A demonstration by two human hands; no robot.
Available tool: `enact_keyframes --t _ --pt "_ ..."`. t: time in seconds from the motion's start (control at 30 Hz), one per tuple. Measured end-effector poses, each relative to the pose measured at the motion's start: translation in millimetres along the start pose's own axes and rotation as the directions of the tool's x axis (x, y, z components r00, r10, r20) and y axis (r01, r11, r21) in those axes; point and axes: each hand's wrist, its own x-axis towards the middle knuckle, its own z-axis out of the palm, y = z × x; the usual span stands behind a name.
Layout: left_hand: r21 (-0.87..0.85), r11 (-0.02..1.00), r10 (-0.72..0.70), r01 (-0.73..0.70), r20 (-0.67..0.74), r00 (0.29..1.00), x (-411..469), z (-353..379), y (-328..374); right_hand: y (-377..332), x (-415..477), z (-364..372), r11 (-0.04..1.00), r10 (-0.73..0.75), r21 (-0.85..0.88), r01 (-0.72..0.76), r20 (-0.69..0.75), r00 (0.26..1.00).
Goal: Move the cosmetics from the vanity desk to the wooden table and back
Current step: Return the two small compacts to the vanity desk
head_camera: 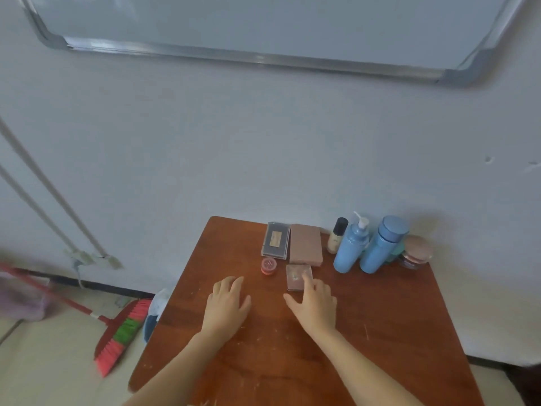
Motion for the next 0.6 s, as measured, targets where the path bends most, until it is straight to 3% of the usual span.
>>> enact_keyframes --t 0.13,0.27,0.47,0.6 --pt "-0.019 1.000 0.004 -0.003 0.013 1.000 34 15 24 -4 18 15 0.998 0.051 0.043 -0.046 -0.118 0.992" --pt "-0.052 0.996 0.066 -0.067 -0.017 0.998 55 30 39 0 31 26 0.996 0.083 -0.004 -0.085 -0.140 0.987" --pt "0.079 0.992 0.098 -0.096 -0.024 0.995 74 40 43 2 37 28 0.998 0.062 -0.016 -0.067 -0.194 0.979" --pt "0.065 0.977 0.208 -0.205 -0.043 0.977 80 43 35 3 34 27 0.999 0.050 0.029 -0.044 -0.250 0.967"
